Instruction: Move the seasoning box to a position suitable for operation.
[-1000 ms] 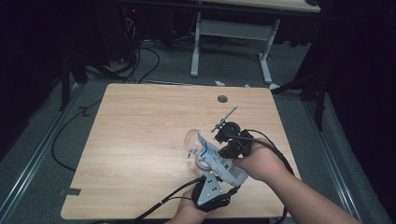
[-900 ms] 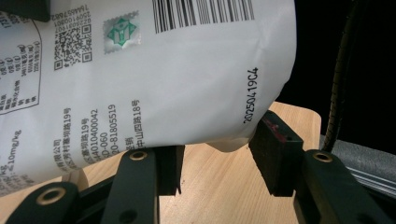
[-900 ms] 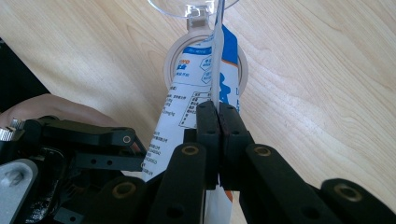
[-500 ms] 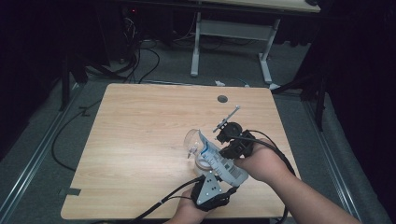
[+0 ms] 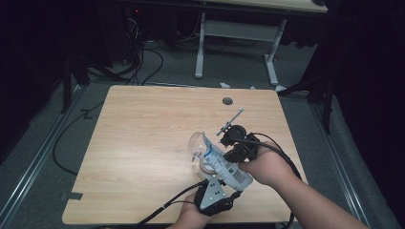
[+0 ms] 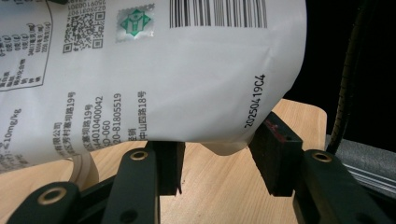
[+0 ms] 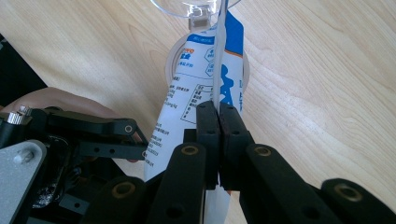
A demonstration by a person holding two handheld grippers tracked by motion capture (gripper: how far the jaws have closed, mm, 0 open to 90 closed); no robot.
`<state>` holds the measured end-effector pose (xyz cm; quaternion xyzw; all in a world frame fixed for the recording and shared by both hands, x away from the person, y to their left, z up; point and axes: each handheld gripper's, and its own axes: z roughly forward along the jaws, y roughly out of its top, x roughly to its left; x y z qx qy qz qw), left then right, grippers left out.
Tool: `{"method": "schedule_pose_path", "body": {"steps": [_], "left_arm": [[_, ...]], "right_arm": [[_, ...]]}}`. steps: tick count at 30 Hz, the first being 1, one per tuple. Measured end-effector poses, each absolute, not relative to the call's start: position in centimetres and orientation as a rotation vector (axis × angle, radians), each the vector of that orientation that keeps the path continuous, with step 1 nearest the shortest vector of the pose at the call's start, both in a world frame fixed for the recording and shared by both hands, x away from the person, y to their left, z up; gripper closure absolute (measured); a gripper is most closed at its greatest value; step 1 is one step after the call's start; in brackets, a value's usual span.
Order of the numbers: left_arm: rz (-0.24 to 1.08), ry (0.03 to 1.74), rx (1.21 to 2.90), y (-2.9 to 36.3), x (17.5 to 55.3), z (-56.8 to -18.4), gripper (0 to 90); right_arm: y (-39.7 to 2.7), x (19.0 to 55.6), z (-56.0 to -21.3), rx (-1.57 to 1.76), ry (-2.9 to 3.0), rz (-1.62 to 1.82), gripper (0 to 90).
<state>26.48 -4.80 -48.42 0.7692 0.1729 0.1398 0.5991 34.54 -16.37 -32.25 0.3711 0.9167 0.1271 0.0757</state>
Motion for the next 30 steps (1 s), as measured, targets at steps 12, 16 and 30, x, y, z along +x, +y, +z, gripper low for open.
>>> {"method": "schedule_pose_path", "body": {"steps": [12,16,30], "left_arm": [[0.320,0.414,1.790,-4.6,26.5,-49.1,56.7],[0.320,0.419,1.792,-4.5,26.5,-49.3,56.7],[0.314,0.436,1.805,-4.1,26.8,-50.0,56.8]], "right_arm": [[-16.3,34.6,-32.6,1.119,2.755,0.374,88.8],[-16.4,34.5,-32.6,1.125,2.754,0.372,88.8],[-16.8,34.3,-32.8,1.145,2.756,0.370,88.8]]}}
